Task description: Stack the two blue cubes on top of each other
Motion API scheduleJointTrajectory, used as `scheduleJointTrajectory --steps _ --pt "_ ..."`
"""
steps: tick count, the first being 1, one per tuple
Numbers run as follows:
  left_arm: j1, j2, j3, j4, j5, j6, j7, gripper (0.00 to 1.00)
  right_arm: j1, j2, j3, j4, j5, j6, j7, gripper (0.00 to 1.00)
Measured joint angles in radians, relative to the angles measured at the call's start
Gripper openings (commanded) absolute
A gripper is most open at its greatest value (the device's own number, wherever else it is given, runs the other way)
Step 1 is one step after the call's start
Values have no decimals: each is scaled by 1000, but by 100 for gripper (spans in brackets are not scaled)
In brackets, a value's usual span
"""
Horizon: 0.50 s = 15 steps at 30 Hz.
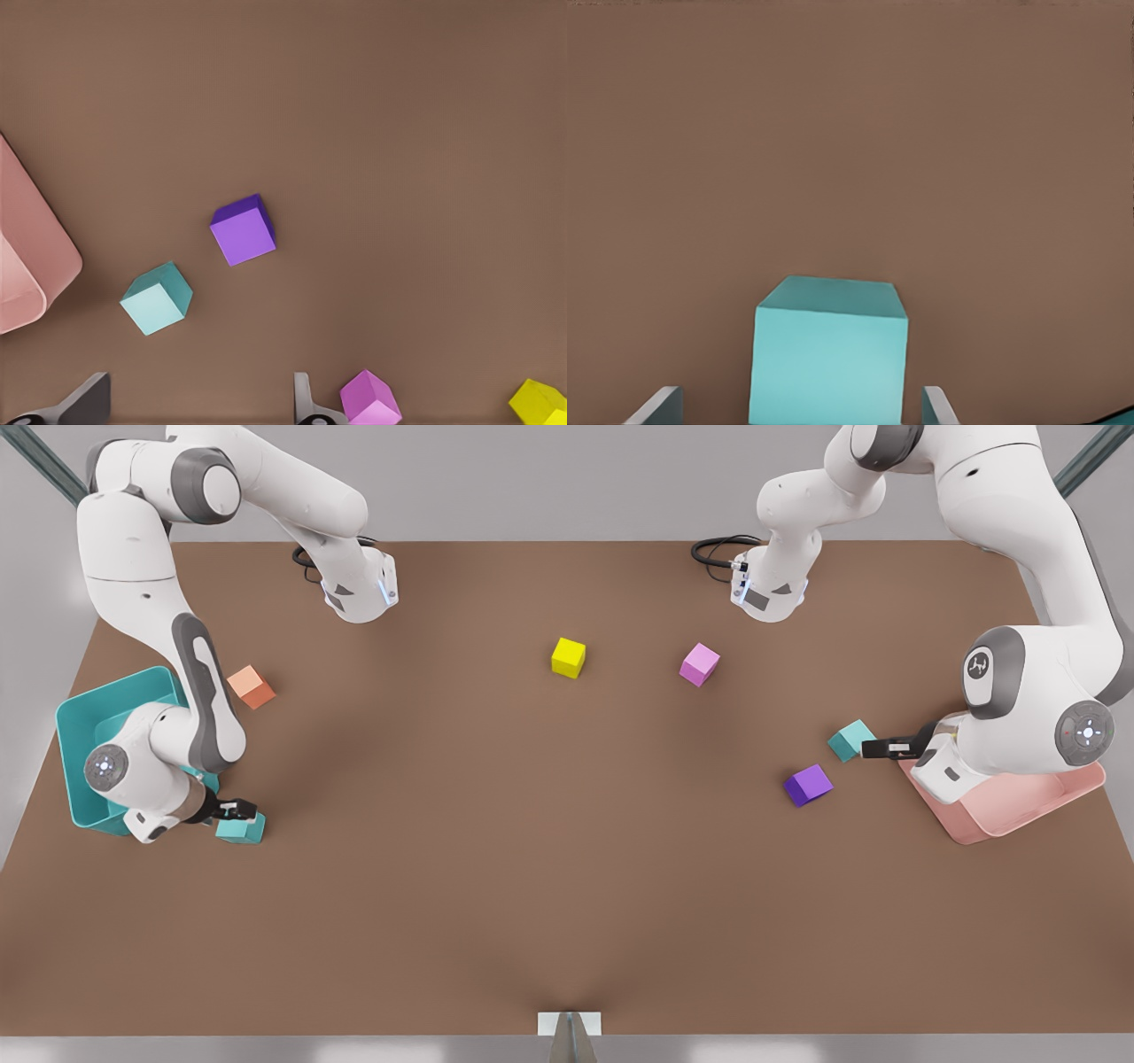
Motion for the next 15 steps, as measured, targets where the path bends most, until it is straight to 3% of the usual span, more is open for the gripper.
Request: scheduleJointTrajectory --steps 15 --pt "0 1 0 0 0 -15 -2 100 -10 97 0 5 -1 78 -15 100"
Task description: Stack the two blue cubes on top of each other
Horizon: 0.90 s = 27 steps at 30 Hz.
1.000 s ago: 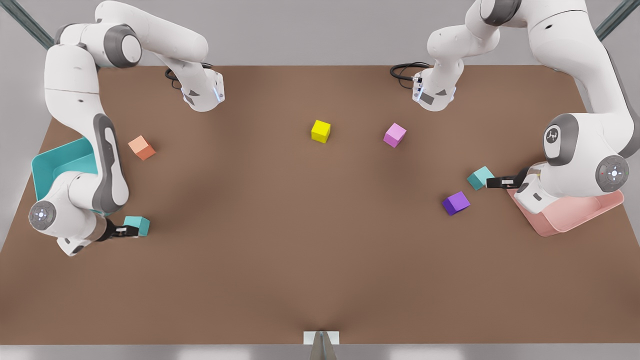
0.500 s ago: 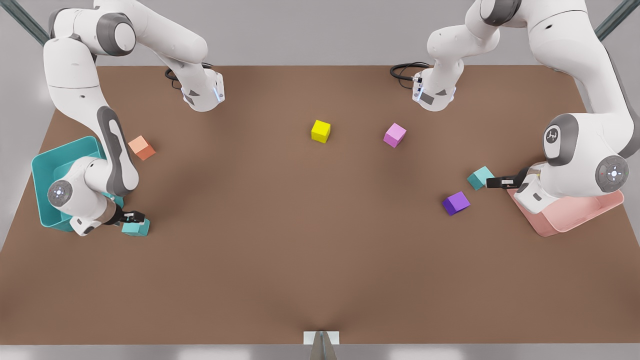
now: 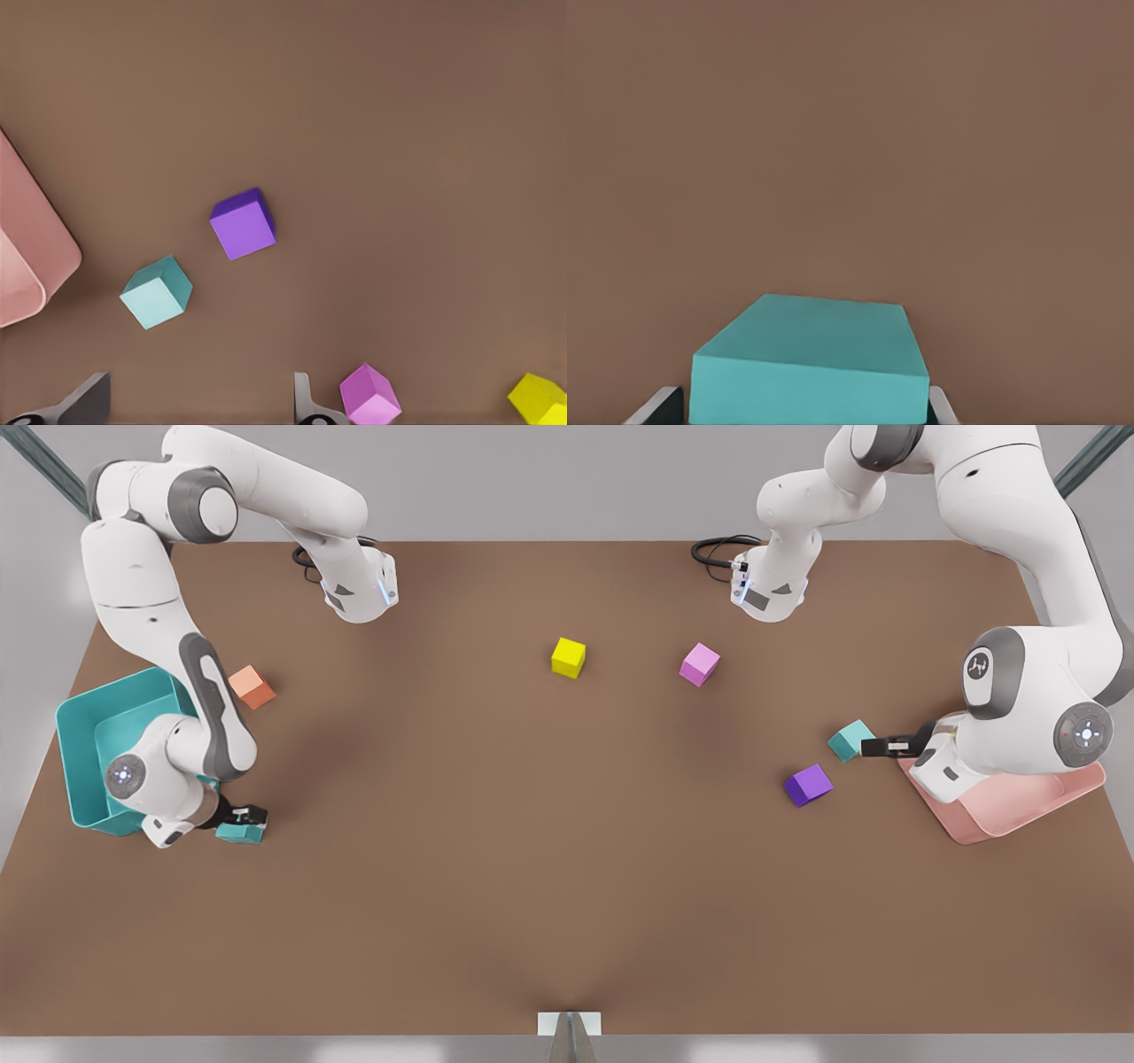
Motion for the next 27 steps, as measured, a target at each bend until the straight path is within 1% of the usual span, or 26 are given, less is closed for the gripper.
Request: scheduleJointTrajectory --steps 4,5,6,7,9,11,12,13,15,16,18,19,21,23,25,27 --pt "0 0 0 0 0 -3 -1 100 0 12 0 2 0 12 -1 99" --pt "0 0 0 0 0 -3 -1 100 0 13 0 1 0 14 -2 73" --pt "0 1 0 0 0 -4 -1 100 0 12 0 2 1 16 -4 57" --pt "0 5 0 0 0 -4 -1 100 0 11 0 2 3 17 -6 48" --pt "3 22 1 0 0 -2 -1 100 -1 10 1 8 14 18 -20 39" --pt "15 40 1 -8 2 7 -1 100 -3 7 17 25 22 17 -33 39" --pt "35 44 1 -15 4 12 -1 100 -4 0 48 36 31 12 -39 39" --pt "50 46 2 -24 6 18 0 100 -4 -10 90 43 47 7 -44 39" --pt "84 54 4 -50 9 43 0 100 14 -21 210 49 73 -2 -35 40" --pt "87 34 27 -106 10 71 1 100 63 -23 249 57 82 -5 -17 40" --pt "50 -56 148 -327 10 181 18 100 241 -18 277 114 93 -10 45 41" --pt "51 -73 187 -397 9 241 32 100 348 -9 279 159 96 -11 89 41" --pt "53 -91 218 -502 -9 346 56 100 556 61 259 288 86 -14 196 41" --pt "43 -96 257 -572 -23 428 76 100 756 149 176 422 56 -16 312 42" --pt "52 -97 274 -614 -33 489 76 100 886 228 106 523 36 -17 424 42" --pt "52 -95 280 -637 -38 534 65 100 953 291 77 596 23 -17 526 42"
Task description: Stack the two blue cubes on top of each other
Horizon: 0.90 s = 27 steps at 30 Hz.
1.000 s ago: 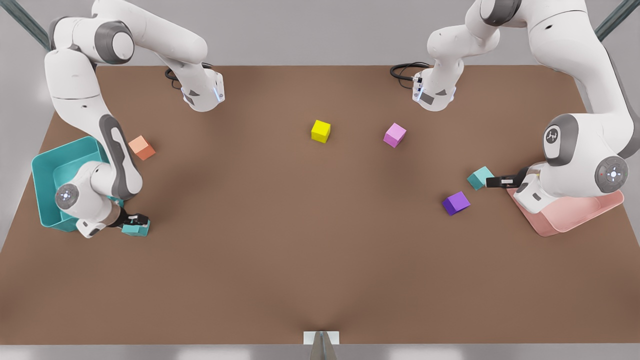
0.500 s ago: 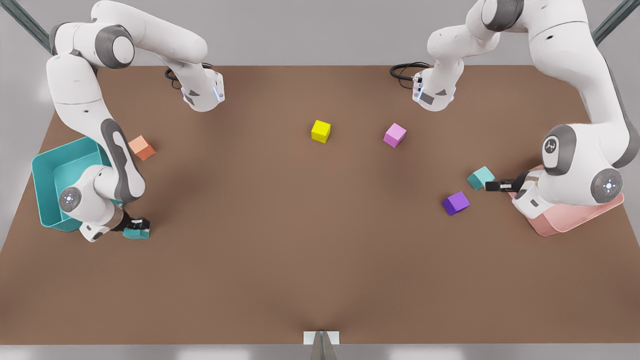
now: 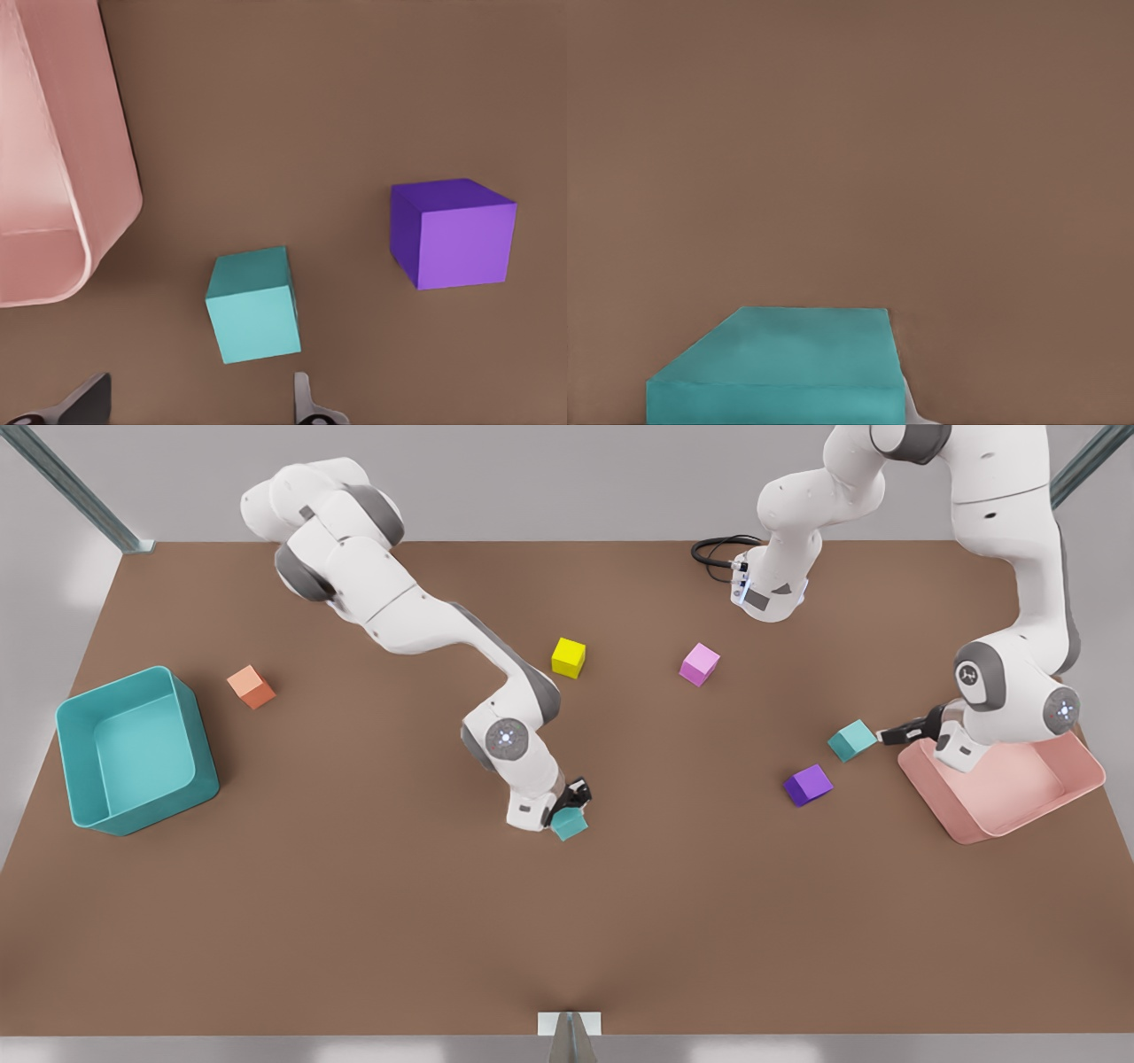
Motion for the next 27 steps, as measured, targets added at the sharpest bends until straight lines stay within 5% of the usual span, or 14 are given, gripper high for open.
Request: scheduleJointTrajectory --steps 2,3,4,14,19,23,27 --pt "0 0 2 -15 -5 32 -18 100 40 44 -19 45 -9 0 92 42" --pt "-1 0 2 -24 -12 46 -26 100 48 60 -22 59 -13 0 135 51" --pt "-3 0 2 -42 -19 63 -34 100 52 69 -24 67 -23 -1 180 100" --pt "3 0 15 -155 -83 171 -120 100 -21 30 -2 137 -47 -50 521 100" --pt "-14 2 16 -177 -96 189 -166 100 -572 -3 244 212 23 -293 506 100" --pt "-23 16 16 -188 -106 200 -194 100 -869 -51 203 203 -88 -493 346 100" --pt "-25 30 16 -192 -116 211 -214 100 -946 -390 205 114 -132 -700 174 100"
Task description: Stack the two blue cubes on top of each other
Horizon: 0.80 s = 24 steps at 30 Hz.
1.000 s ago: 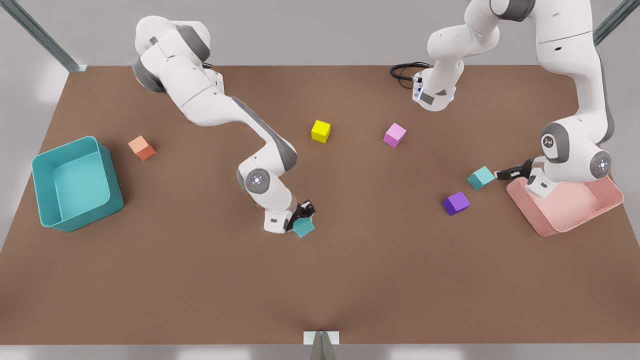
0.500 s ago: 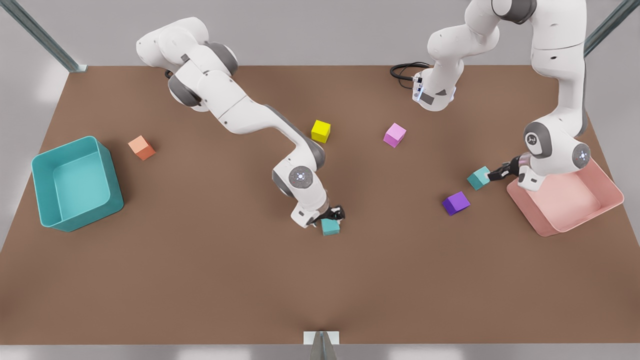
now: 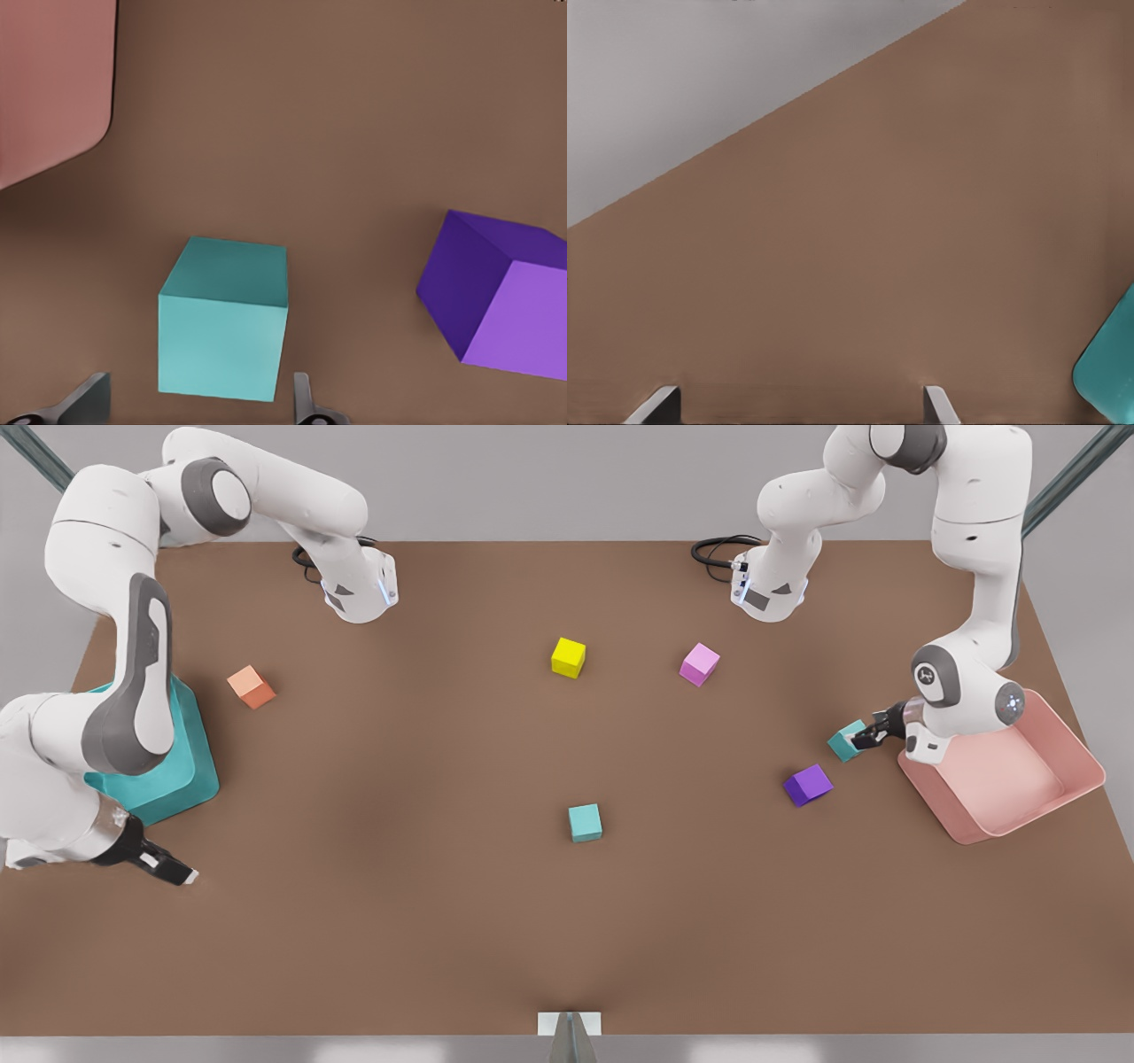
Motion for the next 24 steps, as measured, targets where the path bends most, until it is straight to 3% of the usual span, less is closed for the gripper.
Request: scheduleJointTrajectory --steps 4,19,22,23,24 --pt "1 22 0 0 -3 14 -13 100 3 -199 1 -111 25 -121 -127 100" --pt "-19 115 0 -16 -19 52 -26 100 31 -213 0 -131 28 -243 -371 100" --pt "-19 121 0 -17 -20 57 -24 94 34 -212 0 -131 28 -247 -398 100" --pt "-19 121 0 -17 -19 58 -24 83 35 -212 0 -131 28 -248 -406 100" --pt "-19 122 0 -17 -16 59 -25 79 35 -212 0 -131 28 -249 -414 100"
